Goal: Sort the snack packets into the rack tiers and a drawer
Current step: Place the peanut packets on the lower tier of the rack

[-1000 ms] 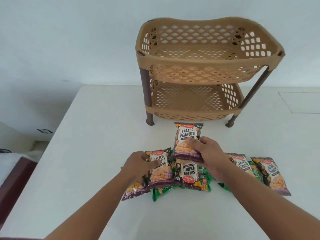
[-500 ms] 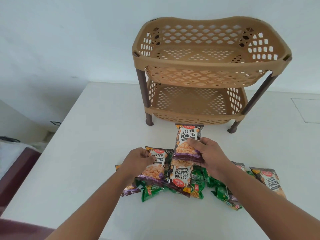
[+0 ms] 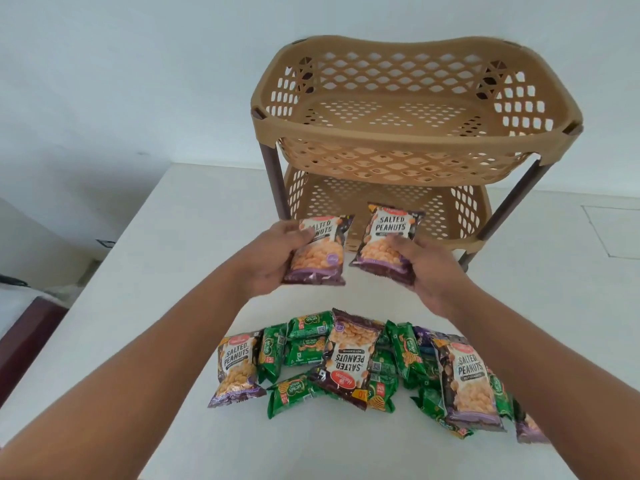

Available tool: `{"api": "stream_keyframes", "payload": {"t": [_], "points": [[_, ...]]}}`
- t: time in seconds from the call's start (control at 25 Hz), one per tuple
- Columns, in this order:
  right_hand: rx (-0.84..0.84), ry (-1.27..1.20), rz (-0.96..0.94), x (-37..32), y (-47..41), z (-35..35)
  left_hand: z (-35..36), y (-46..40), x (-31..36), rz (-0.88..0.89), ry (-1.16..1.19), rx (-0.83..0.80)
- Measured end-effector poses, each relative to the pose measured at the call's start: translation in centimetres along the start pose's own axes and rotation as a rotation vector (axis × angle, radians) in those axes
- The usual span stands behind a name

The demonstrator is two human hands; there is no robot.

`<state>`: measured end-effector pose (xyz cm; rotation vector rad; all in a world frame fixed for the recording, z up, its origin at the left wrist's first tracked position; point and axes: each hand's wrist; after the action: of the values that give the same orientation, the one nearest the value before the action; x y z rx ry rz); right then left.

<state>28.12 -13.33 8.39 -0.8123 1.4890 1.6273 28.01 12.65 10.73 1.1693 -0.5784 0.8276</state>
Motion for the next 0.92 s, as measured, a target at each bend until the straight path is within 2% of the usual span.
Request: {"api": "stream_keyframes", "payload": {"t": [0.12, 0.24, 0.32, 0.44, 0.6, 0.72, 0.8, 0.84, 0.92], "points": [[0.108, 0.108, -0.07, -2.6, -2.6, -0.3, 2.7, -3.0, 2.4, 0.096, -0.111, 0.046], [0.143, 0.281, -0.138, -4.7, -5.0, -0.2, 3.8, -6.7, 3.8, 0.338, -0.46, 0.236], [0.201, 0.425, -0.143, -5.6, -7.0, 0.0, 4.1, -9.1, 4.4, 0.45, -0.614, 0.337], [0.251, 0.612, -0.071, -5.8, -9.8, 0.6, 4.8, -12.4, 5.0, 0.421, -0.804, 0.455], [0.204, 0.769, 0.128, -5.2, -13.1, 1.6, 4.6, -16.7, 4.5, 0.204, -1.046, 0.376], [0.163, 0.818, 0.172, -5.0, -14.9, 2.5, 4.4, -18.3, 4.3, 0.104, -0.995, 0.419], [0.138, 0.947, 0.095, -4.9, -15.2, 2.8, 4.5, -18.8, 4.1, 0.141, -0.993, 0.413], [0.122, 1.093, 0.027, -4.8, -15.2, 2.9, 4.5, -18.7, 4.0, 0.197, -1.082, 0.411], [0.145, 1.391, -0.143, -4.3, -15.2, 2.5, 4.1, -18.3, 3.7, 0.387, -1.443, 0.43]]}}
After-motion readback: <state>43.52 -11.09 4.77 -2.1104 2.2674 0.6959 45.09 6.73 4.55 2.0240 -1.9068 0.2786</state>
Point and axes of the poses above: each hand's wrist, its own y-axis away from the middle knuckle, its own z-axis out of the palm, x = y × z, and after that the axes turned 2 degrees about y, right-handed
